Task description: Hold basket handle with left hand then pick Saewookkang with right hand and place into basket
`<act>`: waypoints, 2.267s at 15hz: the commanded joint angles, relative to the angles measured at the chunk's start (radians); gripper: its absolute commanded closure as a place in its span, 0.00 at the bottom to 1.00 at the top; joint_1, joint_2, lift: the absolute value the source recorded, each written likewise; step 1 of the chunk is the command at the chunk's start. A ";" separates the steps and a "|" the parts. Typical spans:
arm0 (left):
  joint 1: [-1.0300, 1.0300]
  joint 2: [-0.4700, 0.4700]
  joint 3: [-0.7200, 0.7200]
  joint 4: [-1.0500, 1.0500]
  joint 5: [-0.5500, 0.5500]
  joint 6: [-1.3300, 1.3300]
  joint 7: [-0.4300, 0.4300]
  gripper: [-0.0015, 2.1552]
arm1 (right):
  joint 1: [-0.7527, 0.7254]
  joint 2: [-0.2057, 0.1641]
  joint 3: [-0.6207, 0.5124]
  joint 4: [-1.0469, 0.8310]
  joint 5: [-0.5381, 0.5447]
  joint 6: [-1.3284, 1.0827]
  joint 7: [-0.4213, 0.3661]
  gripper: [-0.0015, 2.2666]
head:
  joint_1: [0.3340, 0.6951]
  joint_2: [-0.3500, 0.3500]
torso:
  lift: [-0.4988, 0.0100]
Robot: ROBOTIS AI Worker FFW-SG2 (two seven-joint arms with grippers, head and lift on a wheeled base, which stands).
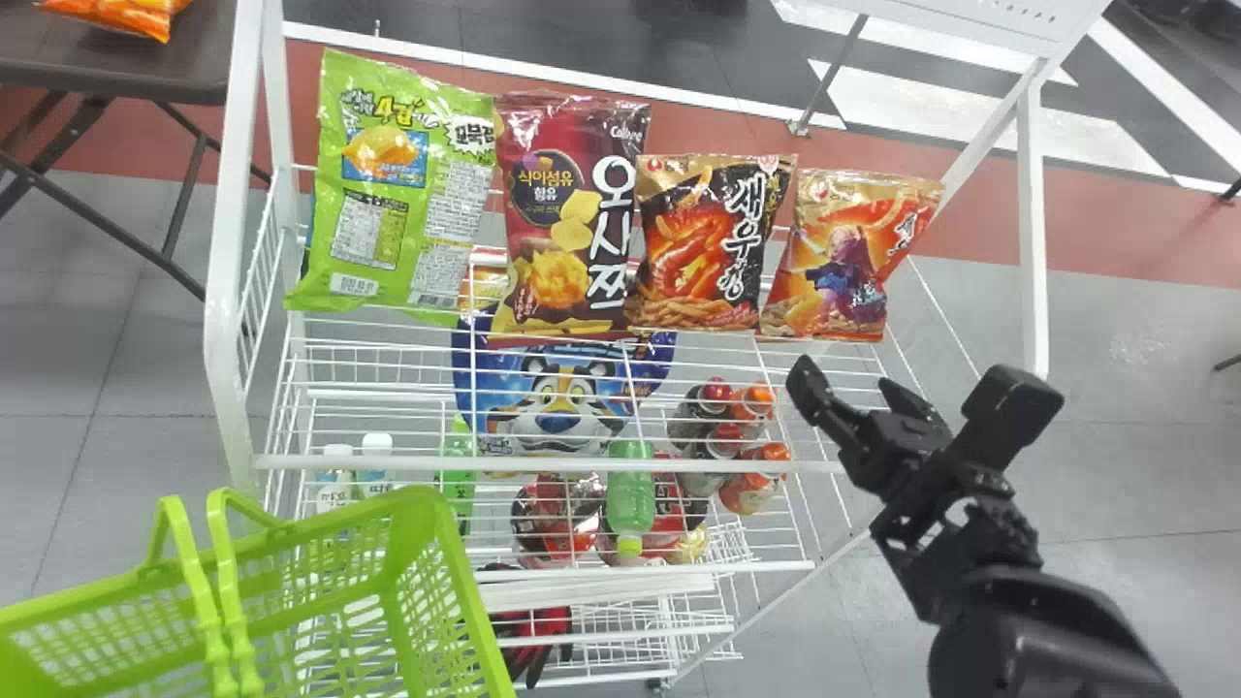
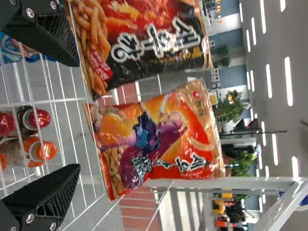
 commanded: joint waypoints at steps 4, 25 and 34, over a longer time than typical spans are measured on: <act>-0.007 0.010 -0.007 -0.001 -0.006 0.032 -0.010 1.00 | -0.164 -0.042 -0.093 0.043 0.002 0.214 0.000 0.02 | 1.00 0.00 | 0.95; 0.004 0.024 0.008 0.002 0.000 0.032 -0.010 1.00 | -0.581 -0.178 0.105 0.471 0.212 0.247 0.053 0.36 | 1.00 0.00 | 0.95; 0.002 0.023 0.010 0.009 -0.003 0.032 -0.010 1.00 | -0.469 -0.171 0.079 0.282 0.188 0.309 -0.068 0.99 | 1.00 0.00 | 0.95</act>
